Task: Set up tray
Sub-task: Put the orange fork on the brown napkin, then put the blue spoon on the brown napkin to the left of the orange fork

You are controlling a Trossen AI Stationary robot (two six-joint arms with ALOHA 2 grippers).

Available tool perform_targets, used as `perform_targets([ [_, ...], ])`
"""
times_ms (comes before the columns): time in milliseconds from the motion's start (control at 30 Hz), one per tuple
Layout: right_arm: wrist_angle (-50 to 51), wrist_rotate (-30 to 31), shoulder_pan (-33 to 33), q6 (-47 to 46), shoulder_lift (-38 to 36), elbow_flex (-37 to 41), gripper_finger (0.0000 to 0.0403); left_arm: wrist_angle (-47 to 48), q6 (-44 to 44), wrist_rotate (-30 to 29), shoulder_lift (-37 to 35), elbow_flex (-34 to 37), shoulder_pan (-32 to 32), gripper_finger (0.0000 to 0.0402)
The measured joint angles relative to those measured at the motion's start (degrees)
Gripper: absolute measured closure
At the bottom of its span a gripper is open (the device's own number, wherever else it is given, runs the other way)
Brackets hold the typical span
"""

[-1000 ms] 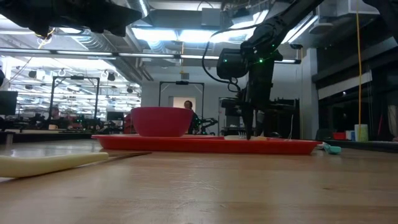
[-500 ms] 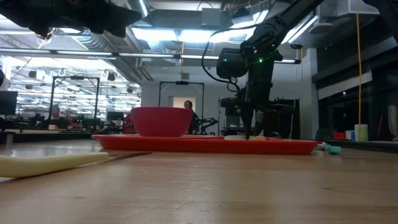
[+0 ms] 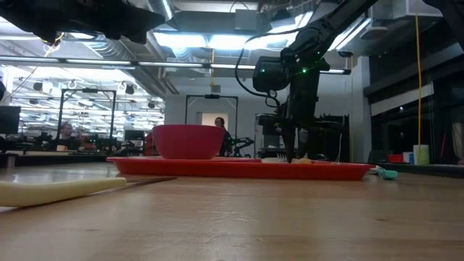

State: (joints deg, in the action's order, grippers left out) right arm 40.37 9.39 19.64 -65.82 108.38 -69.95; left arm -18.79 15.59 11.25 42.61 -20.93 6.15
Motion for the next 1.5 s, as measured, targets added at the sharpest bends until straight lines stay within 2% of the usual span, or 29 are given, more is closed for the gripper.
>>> perform_targets([
  [567,0.23,-0.76,0.02,-1.22,0.00,0.00,0.0324,0.05,0.00,0.00,0.00,0.00,0.02,0.0398],
  [867,0.23,-0.43,0.00,-1.40,0.00,0.00,0.0340,0.22,0.01,0.00,0.00,0.00,0.01,0.0398],
  [1233,1.51,-0.04,0.02,-1.07,0.00,0.00,0.0259,0.83,0.06,0.00,0.00,0.00,0.01,0.0398],
  [1500,1.50,0.02,0.02,-0.51,0.00,0.00,0.0241,0.86,0.04,0.00,0.00,0.00,0.02,0.0398],
])
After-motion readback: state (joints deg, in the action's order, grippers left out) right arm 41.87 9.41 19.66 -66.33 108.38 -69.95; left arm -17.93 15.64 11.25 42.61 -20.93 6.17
